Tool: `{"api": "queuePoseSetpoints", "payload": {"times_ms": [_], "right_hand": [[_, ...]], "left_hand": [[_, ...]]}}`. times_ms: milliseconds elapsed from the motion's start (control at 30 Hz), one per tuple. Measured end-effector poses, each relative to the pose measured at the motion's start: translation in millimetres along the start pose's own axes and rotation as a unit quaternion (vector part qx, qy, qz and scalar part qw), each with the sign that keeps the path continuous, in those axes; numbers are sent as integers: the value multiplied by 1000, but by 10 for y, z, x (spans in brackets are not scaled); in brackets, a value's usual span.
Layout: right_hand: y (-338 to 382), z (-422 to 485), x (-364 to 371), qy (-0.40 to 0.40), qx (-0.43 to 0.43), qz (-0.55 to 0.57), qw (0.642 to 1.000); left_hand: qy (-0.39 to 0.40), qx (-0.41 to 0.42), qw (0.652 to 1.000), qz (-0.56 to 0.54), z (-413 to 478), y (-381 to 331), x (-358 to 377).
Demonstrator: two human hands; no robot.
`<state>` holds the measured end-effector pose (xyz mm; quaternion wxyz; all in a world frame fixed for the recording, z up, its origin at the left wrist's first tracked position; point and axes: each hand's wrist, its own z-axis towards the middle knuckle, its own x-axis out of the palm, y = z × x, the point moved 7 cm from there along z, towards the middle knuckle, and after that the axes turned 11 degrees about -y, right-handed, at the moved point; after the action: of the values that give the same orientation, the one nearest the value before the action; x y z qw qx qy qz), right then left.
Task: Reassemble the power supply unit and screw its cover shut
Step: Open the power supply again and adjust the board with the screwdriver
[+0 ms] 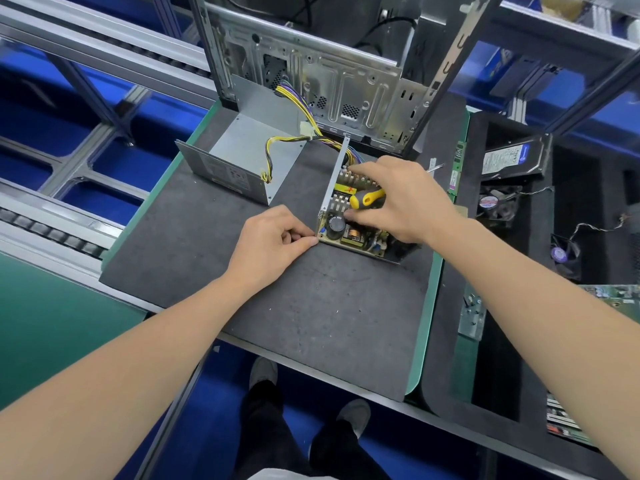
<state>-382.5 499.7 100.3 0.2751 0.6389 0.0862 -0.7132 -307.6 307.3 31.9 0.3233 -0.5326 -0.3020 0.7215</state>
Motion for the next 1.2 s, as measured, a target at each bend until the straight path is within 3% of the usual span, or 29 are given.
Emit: {"api": "queuePoseSetpoints", "payload": {"times_ms": [967, 1100, 1200], "right_hand": [[5, -20, -1, -12, -1, 20, 1000], [113, -96, -257, -56, -37, 98, 993], [282, -117, -605, -152, -39, 137, 978]], "left_hand": [[-3, -7, 1000, -22, 10, 32, 16], [-4, -24, 999, -42, 9, 29, -21], [2, -52, 996, -70, 0, 40, -41]]}}
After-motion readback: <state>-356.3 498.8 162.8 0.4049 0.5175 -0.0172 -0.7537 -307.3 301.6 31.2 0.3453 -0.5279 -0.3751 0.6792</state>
